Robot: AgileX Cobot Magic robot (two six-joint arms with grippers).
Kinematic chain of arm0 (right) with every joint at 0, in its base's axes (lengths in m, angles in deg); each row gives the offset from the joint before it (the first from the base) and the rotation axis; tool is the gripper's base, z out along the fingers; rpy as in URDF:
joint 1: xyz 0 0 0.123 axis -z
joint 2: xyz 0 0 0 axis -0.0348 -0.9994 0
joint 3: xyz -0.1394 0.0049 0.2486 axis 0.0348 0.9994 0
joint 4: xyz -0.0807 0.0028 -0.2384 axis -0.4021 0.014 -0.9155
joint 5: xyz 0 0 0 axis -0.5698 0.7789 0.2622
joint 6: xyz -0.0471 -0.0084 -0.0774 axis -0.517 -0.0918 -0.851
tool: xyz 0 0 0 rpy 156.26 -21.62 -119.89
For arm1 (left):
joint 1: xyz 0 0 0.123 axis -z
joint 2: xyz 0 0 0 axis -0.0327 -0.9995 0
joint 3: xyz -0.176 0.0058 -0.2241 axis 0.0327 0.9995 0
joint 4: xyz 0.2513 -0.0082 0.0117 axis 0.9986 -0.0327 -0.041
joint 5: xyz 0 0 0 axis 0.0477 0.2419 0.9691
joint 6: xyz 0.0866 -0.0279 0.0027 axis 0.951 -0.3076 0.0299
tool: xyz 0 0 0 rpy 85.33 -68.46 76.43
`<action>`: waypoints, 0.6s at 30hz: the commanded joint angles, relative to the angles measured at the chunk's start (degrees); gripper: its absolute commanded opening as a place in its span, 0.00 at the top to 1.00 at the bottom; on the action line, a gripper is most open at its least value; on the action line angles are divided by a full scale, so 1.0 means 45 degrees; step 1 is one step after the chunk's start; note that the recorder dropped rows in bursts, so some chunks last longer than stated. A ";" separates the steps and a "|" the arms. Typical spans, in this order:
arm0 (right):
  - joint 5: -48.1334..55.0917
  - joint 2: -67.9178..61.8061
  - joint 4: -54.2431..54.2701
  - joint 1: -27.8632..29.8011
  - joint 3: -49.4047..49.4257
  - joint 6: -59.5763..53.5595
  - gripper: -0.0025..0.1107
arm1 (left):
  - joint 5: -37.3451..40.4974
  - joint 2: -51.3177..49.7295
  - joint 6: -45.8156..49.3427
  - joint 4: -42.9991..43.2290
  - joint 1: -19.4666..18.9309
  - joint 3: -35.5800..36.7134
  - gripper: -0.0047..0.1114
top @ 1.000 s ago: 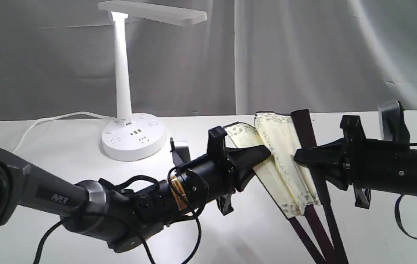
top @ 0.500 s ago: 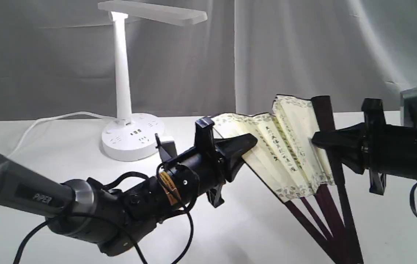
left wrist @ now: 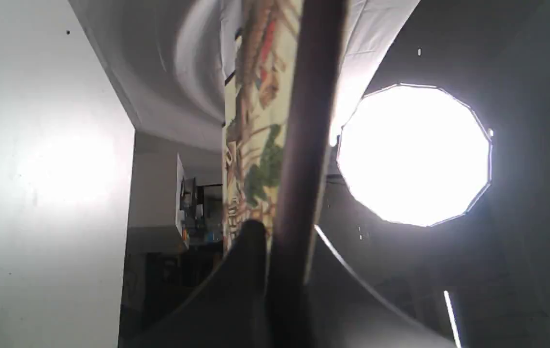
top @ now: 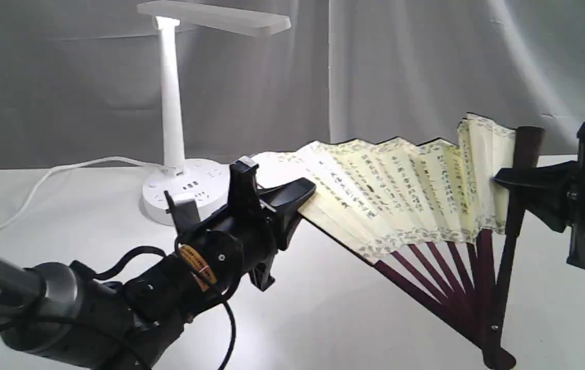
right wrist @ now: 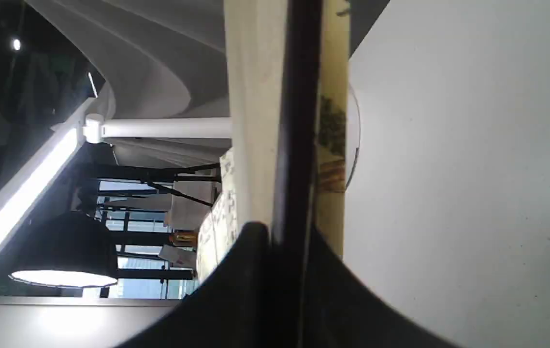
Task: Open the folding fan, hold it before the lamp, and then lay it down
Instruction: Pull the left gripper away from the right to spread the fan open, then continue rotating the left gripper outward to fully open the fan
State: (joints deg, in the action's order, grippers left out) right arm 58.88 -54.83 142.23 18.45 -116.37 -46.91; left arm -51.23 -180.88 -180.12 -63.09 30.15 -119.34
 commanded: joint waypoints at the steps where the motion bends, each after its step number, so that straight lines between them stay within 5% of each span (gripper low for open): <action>1: -0.0118 0.0036 -0.0359 0.0503 -0.0046 -0.0326 0.98 | -0.0484 0.0881 0.0341 -0.1175 -0.0021 0.0685 0.96; 18: 0.0071 0.0036 -0.0506 0.0953 -0.0046 0.2000 0.98 | -0.0484 0.3657 0.3561 -0.5192 0.0658 0.3160 0.96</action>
State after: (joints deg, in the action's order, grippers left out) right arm 60.24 -54.83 142.23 22.01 -116.37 -37.21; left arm -50.79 -166.00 -164.82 -81.18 32.42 -105.38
